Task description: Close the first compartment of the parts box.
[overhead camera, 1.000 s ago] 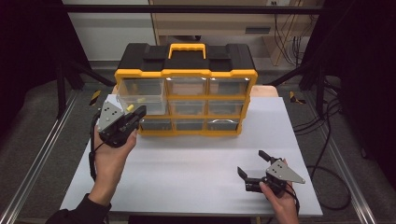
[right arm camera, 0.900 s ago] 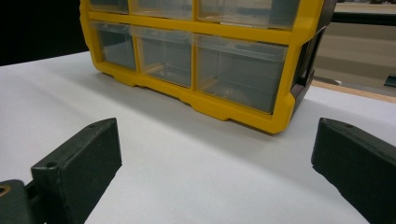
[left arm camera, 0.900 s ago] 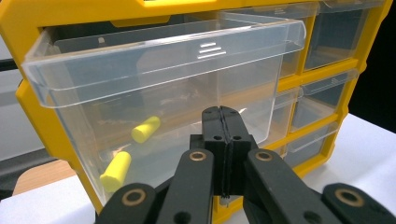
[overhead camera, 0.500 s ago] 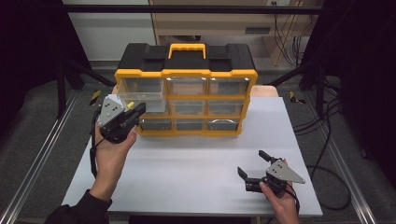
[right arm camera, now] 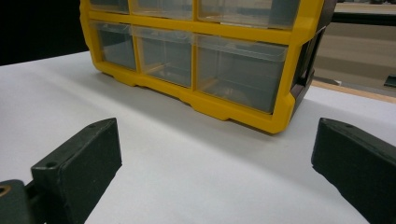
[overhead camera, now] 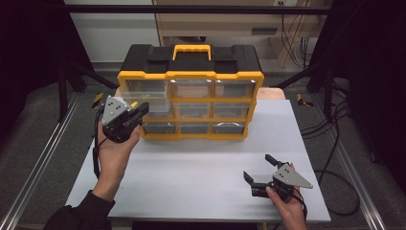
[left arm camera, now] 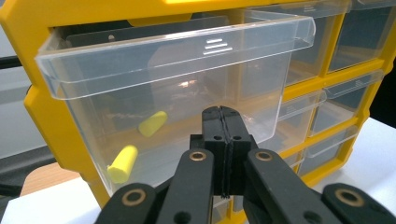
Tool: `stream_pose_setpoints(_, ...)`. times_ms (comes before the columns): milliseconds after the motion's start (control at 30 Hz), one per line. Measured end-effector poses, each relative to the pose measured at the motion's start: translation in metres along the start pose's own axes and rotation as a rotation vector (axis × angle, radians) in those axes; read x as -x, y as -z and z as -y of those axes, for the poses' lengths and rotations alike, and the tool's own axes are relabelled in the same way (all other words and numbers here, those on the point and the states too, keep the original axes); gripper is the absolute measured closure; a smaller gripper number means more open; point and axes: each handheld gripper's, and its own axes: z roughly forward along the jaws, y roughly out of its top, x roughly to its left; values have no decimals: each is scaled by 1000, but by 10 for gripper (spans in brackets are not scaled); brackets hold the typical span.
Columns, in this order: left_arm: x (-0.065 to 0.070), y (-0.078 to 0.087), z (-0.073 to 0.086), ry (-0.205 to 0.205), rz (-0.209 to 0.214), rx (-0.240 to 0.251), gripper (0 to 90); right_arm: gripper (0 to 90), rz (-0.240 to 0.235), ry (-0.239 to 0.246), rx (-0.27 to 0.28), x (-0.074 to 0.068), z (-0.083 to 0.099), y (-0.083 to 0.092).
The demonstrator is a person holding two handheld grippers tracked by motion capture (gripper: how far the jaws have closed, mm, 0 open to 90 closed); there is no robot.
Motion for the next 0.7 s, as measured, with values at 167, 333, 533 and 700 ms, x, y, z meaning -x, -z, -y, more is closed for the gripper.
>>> stream_pose_setpoints(167,-1,-2,-1,-4,-3,-6,900,19,0,2,2,0,0,0)
stream_pose_setpoints(333,-1,-5,-2,-8,-4,-9,900,19,0,0,0,0,0,0)
stream_pose_setpoints(533,-2,-8,-2,-12,-9,-12,900,19,0,2,2,0,0,0)
stream_pose_setpoints(700,-4,-10,-3,-12,-14,-13,900,19,-1,4,2,0,0,0)
